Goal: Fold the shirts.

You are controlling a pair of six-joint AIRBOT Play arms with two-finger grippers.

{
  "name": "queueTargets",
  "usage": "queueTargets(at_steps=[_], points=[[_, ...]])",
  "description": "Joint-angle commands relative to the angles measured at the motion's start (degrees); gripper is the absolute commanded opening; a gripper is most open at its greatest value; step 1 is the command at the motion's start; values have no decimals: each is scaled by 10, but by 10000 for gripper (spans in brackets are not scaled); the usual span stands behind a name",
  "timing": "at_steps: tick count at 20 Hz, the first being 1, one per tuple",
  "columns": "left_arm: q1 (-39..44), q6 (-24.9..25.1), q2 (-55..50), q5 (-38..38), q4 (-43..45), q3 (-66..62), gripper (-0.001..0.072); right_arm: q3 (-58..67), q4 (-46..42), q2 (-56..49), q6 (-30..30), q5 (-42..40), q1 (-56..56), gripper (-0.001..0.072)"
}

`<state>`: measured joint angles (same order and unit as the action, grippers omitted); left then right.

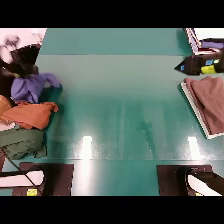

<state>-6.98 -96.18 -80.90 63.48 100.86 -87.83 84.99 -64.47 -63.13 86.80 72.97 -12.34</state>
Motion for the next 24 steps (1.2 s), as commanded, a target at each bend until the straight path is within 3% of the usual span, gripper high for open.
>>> queueTargets(at_steps=[1,6,12,13,14,15,17,20,22,24], points=[[11,58,96,57,-66,-106,23,73,-2,0,-1,-10,0,15],[166,83,196,135,-70,-168,23,161,-2,0,-2,-32,0,16],[399,82,134,112,-121,-99,25,197,-1,0,-6,-4,0,15],[426,83,111,90,-150,-87,87,197,0,1,-6,3,0,16],[445,84,87,66,-170,-83,370,197,0,0,-6,11,0,16],[459,84,66,42,-175,-83,552,197,0,0,-6,19,0,16],[455,82,48,19,-144,-83,548,197,1,1,-6,31,0,16],[376,61,48,55,-67,-80,548,197,0,0,-6,36,0,16],[285,52,47,56,-89,-47,548,197,0,0,-6,36,0,15],[197,52,42,18,-176,16,548,197,0,0,-6,36,0,16]])
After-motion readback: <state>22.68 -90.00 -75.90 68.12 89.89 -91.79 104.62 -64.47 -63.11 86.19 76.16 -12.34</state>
